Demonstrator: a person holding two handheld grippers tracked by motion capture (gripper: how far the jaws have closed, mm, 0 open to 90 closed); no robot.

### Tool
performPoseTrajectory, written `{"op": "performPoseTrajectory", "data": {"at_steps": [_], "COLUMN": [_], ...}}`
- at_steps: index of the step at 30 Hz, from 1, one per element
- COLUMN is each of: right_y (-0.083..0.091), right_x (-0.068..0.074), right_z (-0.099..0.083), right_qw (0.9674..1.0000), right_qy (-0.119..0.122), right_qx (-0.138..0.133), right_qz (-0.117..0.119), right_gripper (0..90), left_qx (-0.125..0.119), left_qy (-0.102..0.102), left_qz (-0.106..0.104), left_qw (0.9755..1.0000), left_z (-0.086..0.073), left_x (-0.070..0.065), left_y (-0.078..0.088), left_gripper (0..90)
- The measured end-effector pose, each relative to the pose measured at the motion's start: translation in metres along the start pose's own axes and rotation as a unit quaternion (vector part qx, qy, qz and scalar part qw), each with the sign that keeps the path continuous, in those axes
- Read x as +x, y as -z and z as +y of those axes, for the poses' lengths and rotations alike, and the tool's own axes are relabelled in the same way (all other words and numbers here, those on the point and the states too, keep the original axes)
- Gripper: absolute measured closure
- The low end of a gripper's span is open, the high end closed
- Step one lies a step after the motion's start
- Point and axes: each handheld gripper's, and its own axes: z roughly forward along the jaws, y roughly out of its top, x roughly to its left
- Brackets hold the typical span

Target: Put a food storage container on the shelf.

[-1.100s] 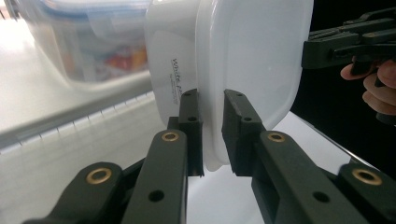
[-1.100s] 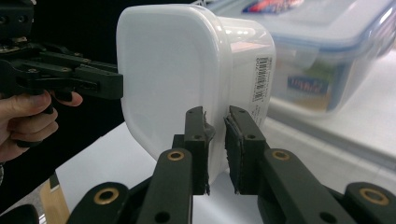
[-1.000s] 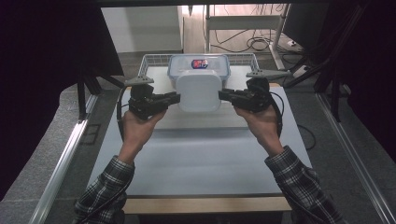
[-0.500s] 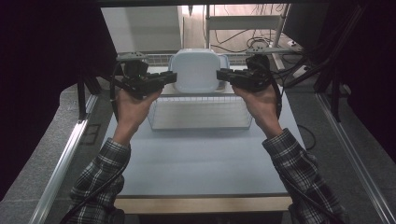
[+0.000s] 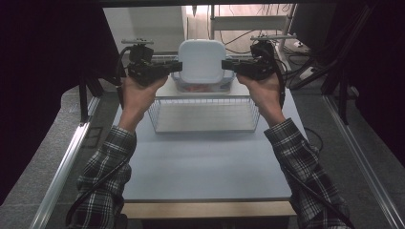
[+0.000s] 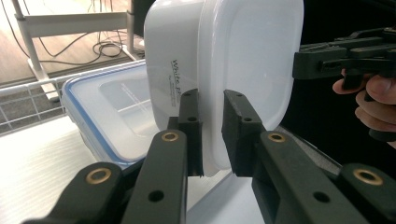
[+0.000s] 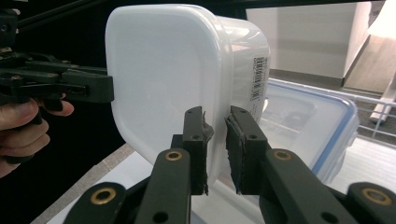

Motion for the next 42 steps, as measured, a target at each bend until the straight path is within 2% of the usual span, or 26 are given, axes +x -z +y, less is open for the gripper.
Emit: {"op": "performPoseTrajectory", "data": {"at_steps": [5, 11, 19, 24, 28, 33, 35, 42], "right_y": [-0.002, -0.005, -0.015, -0.017, -0.019, -0.021, -0.023, -0.026], "right_x": [-0.004, -0.003, -0.007, -0.011, -0.011, -0.013, -0.014, -0.015], "right_z": [0.002, 0.004, 0.007, 0.01, 0.012, 0.015, 0.017, 0.021], "right_qw": [1.0, 0.9998, 0.9997, 0.9999, 0.9996, 0.9993, 0.9992, 0.999], "right_qy": [-0.004, 0.01, 0.009, 0.0, 0.006, 0.009, 0.006, 0.009], "right_qx": [-0.003, -0.005, 0.001, 0.002, 0.004, 0.005, 0.007, 0.004], "right_qz": [-0.003, -0.015, -0.022, -0.014, -0.029, -0.037, -0.038, -0.044], "right_gripper": [77.2, 72.4, 67.8, 66.1, 62.7, 61.8, 61.1, 60.3], "left_qx": [0.001, -0.005, -0.003, 0.0, 0.005, 0.003, 0.004, -0.004], "left_qy": [0.007, 0.013, 0.014, 0.017, 0.013, 0.027, 0.029, 0.034], "left_qz": [-0.003, -0.006, 0.009, 0.014, 0.026, 0.022, 0.026, 0.04], "left_qw": [1.0, 0.9999, 0.9999, 0.9998, 0.9996, 0.9994, 0.9992, 0.9986], "left_z": [0.002, 0.006, 0.012, 0.015, 0.016, 0.018, 0.02, 0.026], "left_x": [0.003, 0.006, 0.008, 0.012, 0.013, 0.017, 0.019, 0.025], "left_y": [-0.005, -0.009, -0.018, -0.024, -0.028, -0.032, -0.033, -0.038], "left_gripper": [77.6, 71.9, 64.5, 61.7, 52.9, 47.1, 42.2, 39.0]}}
